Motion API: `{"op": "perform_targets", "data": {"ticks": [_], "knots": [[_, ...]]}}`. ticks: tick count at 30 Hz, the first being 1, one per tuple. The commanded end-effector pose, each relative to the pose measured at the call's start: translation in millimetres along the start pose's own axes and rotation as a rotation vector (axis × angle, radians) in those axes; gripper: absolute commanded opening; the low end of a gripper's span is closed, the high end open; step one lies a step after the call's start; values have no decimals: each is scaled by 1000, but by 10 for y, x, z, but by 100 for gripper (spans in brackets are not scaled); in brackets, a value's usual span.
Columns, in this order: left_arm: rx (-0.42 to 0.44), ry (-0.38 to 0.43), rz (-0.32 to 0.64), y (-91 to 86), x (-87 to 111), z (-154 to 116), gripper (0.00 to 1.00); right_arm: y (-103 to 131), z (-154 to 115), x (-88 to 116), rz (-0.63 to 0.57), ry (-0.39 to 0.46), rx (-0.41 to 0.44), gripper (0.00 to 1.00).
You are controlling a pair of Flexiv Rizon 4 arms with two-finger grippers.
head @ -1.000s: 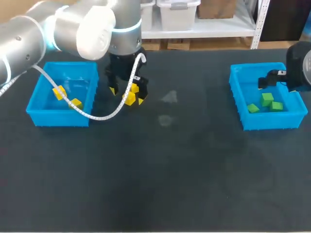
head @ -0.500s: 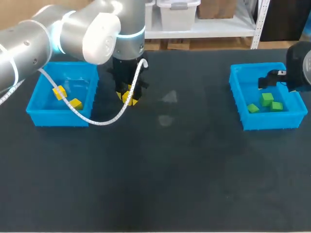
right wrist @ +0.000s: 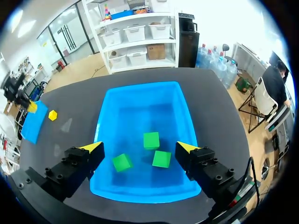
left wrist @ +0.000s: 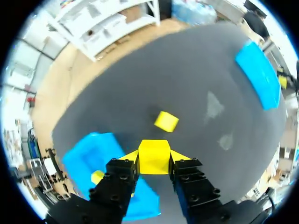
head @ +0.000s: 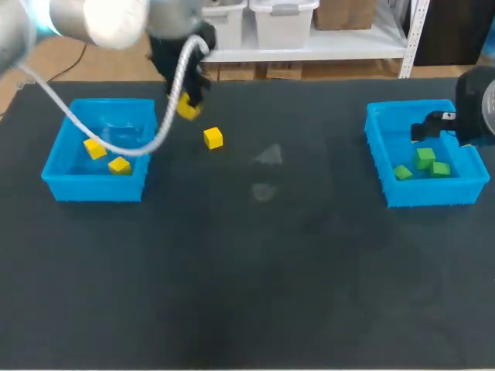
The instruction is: Put the green cubes in the right bin and the yellow cubes in the left bin.
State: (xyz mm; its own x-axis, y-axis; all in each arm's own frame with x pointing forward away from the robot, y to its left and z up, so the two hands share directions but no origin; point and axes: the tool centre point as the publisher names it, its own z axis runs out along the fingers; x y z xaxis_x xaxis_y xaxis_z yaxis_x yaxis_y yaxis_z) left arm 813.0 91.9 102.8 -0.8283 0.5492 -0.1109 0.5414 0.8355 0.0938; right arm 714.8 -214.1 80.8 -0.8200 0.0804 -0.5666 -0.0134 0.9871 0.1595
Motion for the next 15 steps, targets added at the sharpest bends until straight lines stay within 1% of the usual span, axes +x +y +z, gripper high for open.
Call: {"op": "perform_targets", "data": {"ticks": [1, 4, 7, 9, 15], "knots": [[-37, -128, -65, 342, 388, -358, 0, -3, 6, 36, 2, -45, 0, 100], [-67, -124, -127, 610, 507, -384, 0, -3, 6, 36, 2, -45, 0, 100], [-85, -100, -178, 801, 675, -327, 0, -3, 6, 36, 2, -45, 0, 100], [-90, -77, -199, 835, 803, -271, 0, -3, 6, 36, 2, -45, 0, 100], [-89, -14, -248, 910, 1033, -10, 0, -3, 6, 36, 2, -45, 0, 100]]}}
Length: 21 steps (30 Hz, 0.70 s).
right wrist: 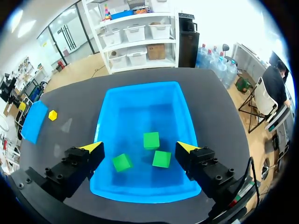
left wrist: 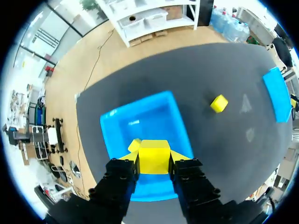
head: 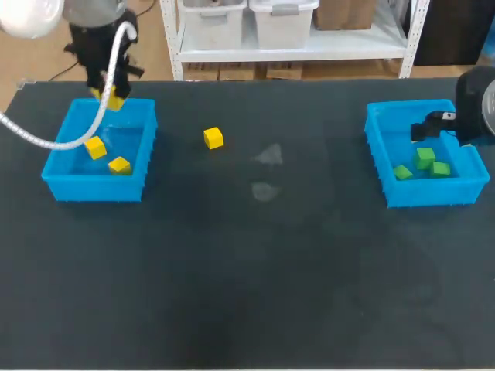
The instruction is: Put the green cubes in the right bin and the yellow cubes in the left bin.
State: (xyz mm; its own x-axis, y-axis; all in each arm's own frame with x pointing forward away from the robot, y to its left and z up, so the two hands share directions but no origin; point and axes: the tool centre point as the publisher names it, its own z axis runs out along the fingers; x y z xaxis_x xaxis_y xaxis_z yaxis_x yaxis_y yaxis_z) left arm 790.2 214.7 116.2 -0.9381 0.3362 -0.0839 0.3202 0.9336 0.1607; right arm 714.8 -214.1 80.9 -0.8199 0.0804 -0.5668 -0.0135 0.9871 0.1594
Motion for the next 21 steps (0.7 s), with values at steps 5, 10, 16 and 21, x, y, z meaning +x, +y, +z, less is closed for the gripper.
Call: {"op": "perform_targets", "data": {"ticks": [5, 10, 16, 21], "knots": [[-16, -53, -59, 98, 208, 190, 97, -3, 6, 36, 2, -45, 0, 100], [-1, -144, -40, 27, 5, -123, 100, -3, 6, 36, 2, -45, 0, 100], [90, -240, 129, -394, -471, -377, 100, -3, 6, 36, 2, -45, 0, 100], [168, -214, 348, -964, -758, -339, 100, -3, 6, 36, 2, -45, 0, 100]]}}
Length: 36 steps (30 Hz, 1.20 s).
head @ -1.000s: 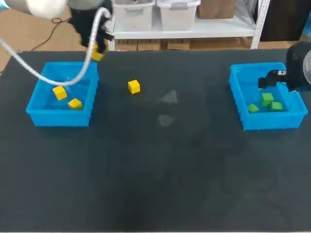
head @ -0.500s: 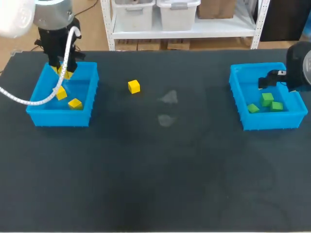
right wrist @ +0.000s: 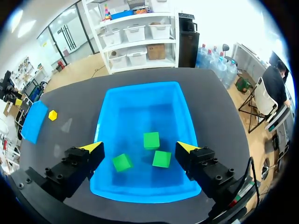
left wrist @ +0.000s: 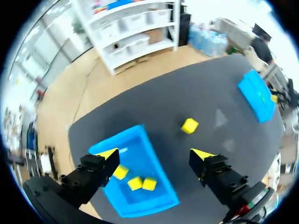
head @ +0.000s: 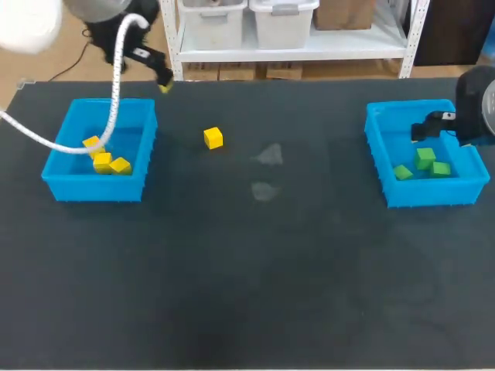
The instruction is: Put the green cubes in the right bin and the yellow cubes in the left bin.
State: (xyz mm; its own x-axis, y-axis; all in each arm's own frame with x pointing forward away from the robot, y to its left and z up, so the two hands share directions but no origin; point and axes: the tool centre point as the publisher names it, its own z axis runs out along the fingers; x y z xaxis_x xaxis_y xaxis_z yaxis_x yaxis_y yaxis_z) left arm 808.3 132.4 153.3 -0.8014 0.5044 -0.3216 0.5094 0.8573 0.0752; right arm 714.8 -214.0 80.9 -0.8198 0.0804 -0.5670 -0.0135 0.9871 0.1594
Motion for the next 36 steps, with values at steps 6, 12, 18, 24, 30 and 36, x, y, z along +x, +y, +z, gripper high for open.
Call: {"op": "perform_targets", "data": {"ticks": [6, 12, 18, 24, 30, 36], "knots": [[214, 187, 386, -827, -422, 455, 100, -4, 6, 36, 2, -45, 0, 100], [211, 248, 459, -1028, -426, 714, 100, -4, 6, 36, 2, -45, 0, 100], [218, 255, 466, -1022, -357, 879, 100, -4, 6, 36, 2, -45, 0, 100], [211, 215, 393, -1023, -269, 889, 100, -4, 6, 36, 2, -45, 0, 100], [208, 190, 344, -967, -253, 877, 100, -4, 6, 36, 2, -45, 0, 100], [207, 190, 332, -951, -272, 837, 100, -4, 6, 36, 2, -45, 0, 100]]}}
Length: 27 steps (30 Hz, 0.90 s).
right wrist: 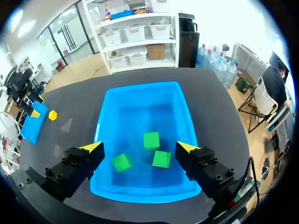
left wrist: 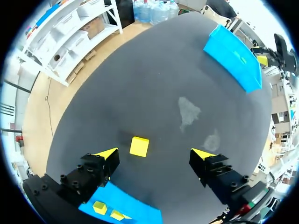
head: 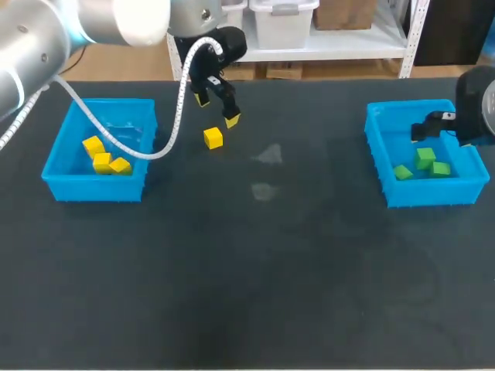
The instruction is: Put the green cubes in the right bin and the yellow cubes in the left bin.
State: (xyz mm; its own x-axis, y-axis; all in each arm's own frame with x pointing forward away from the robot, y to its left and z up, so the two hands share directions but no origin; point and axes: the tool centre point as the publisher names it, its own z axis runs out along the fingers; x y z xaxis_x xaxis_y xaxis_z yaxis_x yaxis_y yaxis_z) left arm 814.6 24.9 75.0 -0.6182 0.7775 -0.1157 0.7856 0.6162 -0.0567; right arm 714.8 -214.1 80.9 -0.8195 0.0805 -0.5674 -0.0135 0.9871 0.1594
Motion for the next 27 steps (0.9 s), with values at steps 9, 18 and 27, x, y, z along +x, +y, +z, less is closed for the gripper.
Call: {"op": "perform_targets", "data": {"ticks": [9, 18, 27], "knots": [[-35, 6, -10, 32, 147, 157, 100, -3, 6, 36, 2, -44, 0, 100], [-50, 6, -13, 59, 143, 365, 100, -3, 6, 36, 2, -44, 0, 100], [-54, 47, -9, 18, 153, 634, 100, -3, 6, 36, 2, -44, 0, 100]]}}
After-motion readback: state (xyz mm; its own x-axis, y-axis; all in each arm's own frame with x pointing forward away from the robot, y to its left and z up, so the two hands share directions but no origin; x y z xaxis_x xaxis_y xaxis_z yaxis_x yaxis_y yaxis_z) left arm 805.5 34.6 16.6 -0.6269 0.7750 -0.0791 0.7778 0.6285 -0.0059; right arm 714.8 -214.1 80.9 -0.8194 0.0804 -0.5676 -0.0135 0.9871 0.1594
